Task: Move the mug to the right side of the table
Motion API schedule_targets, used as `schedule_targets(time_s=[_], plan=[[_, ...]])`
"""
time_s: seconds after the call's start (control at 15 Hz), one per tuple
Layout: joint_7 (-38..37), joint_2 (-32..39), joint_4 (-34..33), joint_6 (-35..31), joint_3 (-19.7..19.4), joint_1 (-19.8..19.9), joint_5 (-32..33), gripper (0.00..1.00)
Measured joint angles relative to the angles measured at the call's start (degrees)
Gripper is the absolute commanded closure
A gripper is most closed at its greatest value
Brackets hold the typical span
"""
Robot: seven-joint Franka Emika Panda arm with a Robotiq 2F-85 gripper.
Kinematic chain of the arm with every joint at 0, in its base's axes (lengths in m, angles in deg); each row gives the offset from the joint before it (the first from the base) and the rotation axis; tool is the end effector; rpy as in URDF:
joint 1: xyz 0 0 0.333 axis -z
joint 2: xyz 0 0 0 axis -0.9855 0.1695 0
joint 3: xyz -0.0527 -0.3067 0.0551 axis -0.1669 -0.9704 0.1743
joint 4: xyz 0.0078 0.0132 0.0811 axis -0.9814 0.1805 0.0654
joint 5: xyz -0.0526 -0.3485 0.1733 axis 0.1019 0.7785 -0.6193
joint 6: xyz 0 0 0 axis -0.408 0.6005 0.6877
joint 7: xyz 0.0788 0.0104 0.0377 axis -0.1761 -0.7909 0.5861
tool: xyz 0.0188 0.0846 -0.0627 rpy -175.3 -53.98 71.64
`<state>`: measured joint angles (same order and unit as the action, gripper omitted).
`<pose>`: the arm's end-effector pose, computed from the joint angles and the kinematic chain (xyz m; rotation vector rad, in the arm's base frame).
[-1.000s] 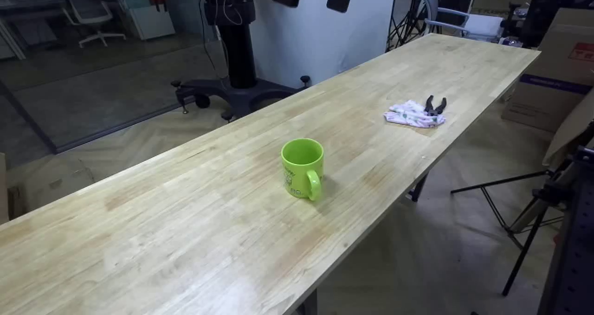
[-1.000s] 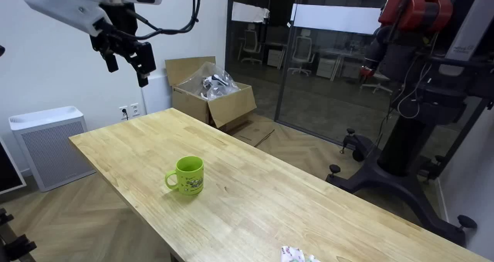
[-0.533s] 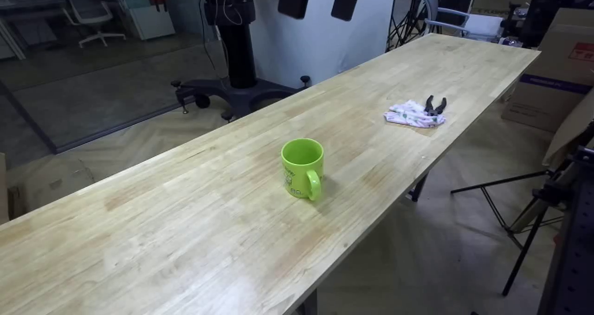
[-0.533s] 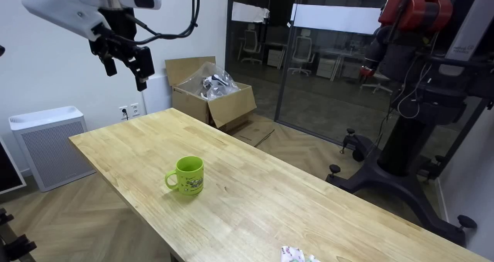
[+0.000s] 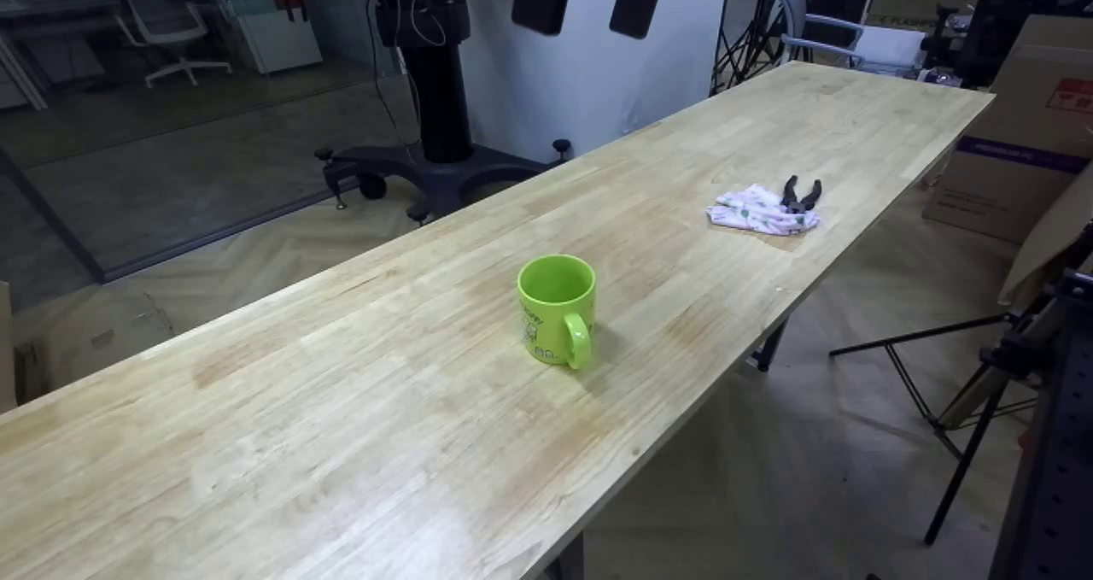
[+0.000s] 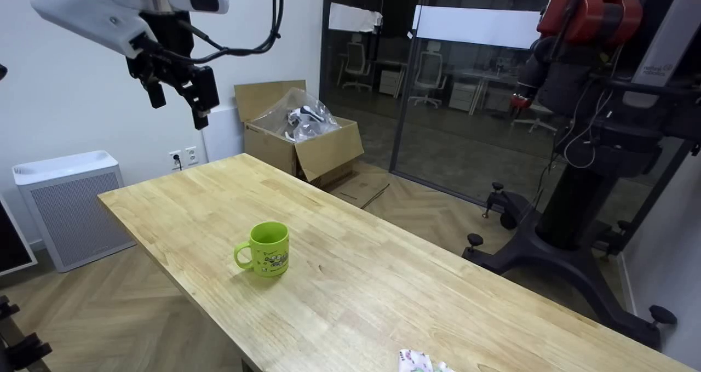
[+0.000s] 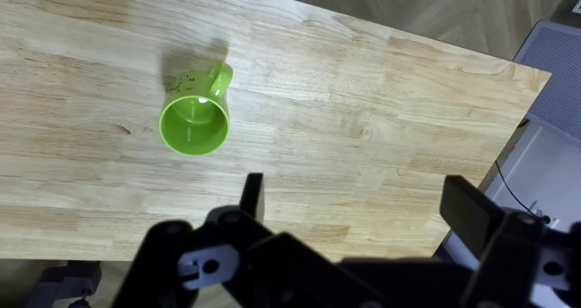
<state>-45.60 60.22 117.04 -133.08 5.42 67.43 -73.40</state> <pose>0.4255 0.1116 0.4161 -2.8890 -0.3042 -0.2951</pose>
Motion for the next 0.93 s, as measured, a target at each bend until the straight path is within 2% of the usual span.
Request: schedule_targets(time_s=[0.4, 0.67, 0.93], plan=[[-0.2, 0.1, 0.2, -0.4, 0.0, 0.2, 0.1, 0.0], [-0.2, 4.0, -0.3, -4.7, -2.2, 5.4, 1.2, 0.0], [-0.1, 4.9, -0.5, -5.1, -2.0, 5.5, 1.2, 0.0]])
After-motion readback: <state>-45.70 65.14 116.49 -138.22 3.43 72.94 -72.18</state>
